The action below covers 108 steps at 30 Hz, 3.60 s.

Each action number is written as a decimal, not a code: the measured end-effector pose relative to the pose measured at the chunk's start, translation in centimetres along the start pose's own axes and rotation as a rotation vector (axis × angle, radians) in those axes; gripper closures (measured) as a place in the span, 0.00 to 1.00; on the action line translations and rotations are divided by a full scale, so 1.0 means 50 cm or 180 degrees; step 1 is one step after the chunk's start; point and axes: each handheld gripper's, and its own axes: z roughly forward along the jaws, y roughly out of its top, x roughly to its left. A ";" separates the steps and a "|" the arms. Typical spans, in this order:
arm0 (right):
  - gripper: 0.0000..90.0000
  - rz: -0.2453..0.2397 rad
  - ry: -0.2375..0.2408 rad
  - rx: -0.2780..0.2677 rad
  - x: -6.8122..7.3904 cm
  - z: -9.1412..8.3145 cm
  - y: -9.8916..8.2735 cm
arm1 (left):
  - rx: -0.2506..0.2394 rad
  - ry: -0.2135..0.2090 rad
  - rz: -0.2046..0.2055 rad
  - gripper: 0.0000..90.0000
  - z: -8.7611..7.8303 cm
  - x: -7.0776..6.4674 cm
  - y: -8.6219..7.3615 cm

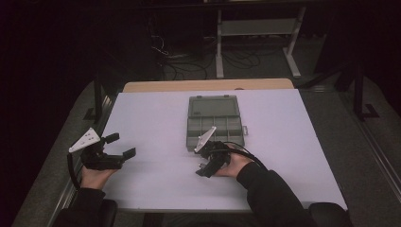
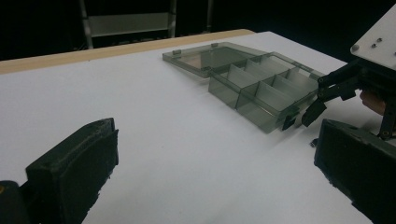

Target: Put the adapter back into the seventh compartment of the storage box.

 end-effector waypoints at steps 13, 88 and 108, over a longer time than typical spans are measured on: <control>0.49 0.0023 -0.0075 0.0042 -0.002 0.002 -0.004 | 0.0002 0.0000 0.0002 0.00 0.000 0.000 0.000; 0.84 0.0084 -0.0214 -0.0160 -0.013 -0.083 -0.008 | -0.0001 -0.0005 -0.0012 0.00 0.001 0.002 0.000; 0.83 0.0083 -0.0366 -0.0249 -0.029 -0.150 -0.003 | 0.0013 -0.0001 -0.0016 0.00 0.001 0.002 -0.001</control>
